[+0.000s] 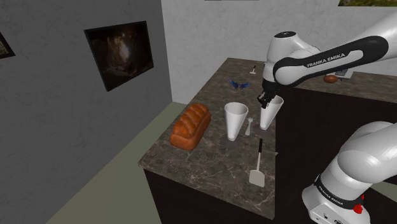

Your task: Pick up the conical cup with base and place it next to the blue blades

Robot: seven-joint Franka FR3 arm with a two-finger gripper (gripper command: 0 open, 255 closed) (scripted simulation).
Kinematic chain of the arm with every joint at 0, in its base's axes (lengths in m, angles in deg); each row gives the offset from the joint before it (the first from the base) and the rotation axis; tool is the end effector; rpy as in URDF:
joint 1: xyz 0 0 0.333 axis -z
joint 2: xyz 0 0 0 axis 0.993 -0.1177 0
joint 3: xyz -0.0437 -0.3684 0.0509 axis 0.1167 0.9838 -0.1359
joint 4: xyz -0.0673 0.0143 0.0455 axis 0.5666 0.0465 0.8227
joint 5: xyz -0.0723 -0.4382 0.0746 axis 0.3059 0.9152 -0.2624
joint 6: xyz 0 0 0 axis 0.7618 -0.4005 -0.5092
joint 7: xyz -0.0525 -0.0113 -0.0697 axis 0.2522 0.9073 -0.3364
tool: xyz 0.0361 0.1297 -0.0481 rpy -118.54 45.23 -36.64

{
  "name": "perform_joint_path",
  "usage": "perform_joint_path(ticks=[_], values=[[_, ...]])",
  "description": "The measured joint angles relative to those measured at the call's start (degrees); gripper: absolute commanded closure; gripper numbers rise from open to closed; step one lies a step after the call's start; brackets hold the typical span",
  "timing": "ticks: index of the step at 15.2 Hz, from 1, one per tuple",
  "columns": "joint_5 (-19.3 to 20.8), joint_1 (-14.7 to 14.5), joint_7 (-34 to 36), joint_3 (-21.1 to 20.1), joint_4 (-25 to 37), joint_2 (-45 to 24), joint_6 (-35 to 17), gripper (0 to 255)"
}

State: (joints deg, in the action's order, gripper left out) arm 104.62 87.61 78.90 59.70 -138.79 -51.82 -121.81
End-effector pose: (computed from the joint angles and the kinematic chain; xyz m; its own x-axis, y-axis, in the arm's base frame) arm 0.3964 -0.0697 0.3987 0.9939 -0.0629 0.0902 -0.0784 -0.9804 0.1809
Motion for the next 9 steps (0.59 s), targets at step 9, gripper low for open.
perform_joint_path(ticks=[9], values=[[-0.4, -0.1, -0.6, 0.0, 1.5, 1.1, 2.6, 255]])
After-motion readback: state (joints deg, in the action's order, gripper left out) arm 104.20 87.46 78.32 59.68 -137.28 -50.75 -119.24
